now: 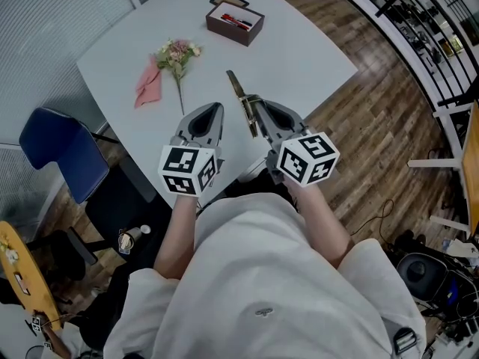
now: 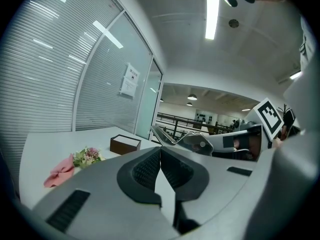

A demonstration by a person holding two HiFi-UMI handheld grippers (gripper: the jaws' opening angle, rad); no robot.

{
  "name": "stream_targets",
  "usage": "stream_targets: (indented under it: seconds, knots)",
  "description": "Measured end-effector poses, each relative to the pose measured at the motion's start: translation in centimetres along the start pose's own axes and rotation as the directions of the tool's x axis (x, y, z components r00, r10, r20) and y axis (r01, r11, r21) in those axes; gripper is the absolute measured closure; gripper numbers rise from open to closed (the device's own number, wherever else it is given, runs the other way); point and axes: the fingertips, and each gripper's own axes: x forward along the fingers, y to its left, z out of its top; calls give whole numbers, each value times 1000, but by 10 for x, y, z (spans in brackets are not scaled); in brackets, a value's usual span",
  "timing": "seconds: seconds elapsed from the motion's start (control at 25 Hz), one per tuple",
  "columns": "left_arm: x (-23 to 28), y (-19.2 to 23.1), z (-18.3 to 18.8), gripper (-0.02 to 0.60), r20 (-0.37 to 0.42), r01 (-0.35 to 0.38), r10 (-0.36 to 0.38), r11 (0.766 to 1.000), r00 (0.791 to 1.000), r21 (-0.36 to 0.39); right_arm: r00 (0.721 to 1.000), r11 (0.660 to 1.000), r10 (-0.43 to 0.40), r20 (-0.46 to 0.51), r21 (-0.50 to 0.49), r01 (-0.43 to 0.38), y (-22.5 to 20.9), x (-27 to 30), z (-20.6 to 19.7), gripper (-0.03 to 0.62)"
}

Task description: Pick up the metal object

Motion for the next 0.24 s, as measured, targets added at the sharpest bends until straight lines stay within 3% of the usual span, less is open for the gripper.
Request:
stream_targets:
  seconds: [0.24]
  knots:
    - [0, 5, -1, 561, -2, 4, -4, 1000, 1000, -2, 1000, 1000, 9, -4, -13, -9, 4, 4, 0, 586]
